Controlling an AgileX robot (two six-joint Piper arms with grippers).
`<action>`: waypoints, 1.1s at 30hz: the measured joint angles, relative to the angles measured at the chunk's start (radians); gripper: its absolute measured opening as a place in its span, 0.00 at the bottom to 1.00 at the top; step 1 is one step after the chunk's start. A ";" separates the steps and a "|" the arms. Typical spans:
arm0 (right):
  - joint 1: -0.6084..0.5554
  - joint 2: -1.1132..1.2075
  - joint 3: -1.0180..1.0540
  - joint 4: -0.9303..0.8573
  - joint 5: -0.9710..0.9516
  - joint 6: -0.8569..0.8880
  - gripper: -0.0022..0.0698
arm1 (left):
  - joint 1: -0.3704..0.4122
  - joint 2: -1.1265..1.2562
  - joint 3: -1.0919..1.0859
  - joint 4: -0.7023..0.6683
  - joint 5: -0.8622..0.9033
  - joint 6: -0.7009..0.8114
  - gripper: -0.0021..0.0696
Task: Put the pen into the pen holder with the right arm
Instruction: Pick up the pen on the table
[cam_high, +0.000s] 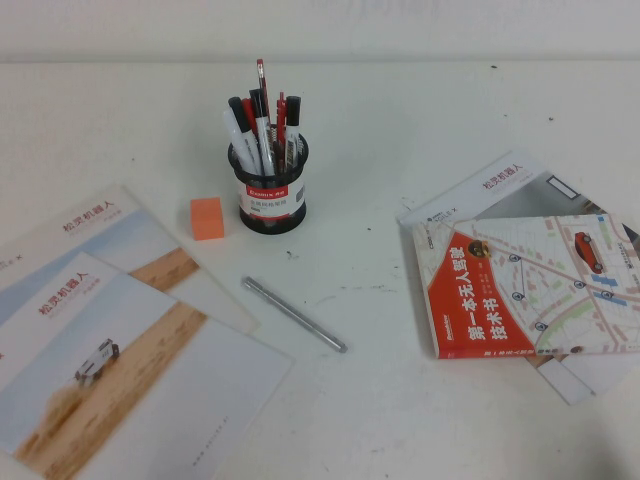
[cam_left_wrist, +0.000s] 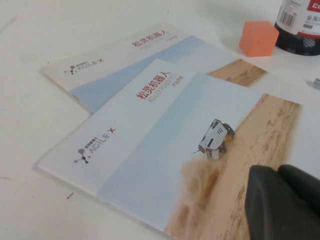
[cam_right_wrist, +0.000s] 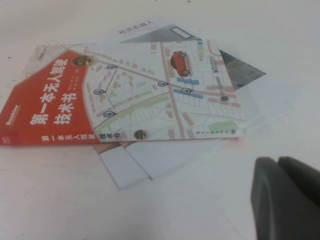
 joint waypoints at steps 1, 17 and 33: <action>0.000 0.000 0.000 0.000 -0.002 0.000 0.00 | 0.000 0.000 0.000 0.000 0.000 0.000 0.03; 0.000 0.000 0.000 0.492 -0.117 0.000 0.00 | 0.000 0.000 0.000 0.000 0.000 0.000 0.03; 0.000 0.000 0.000 0.977 -0.202 -0.018 0.00 | 0.000 0.000 0.000 0.000 0.000 0.000 0.03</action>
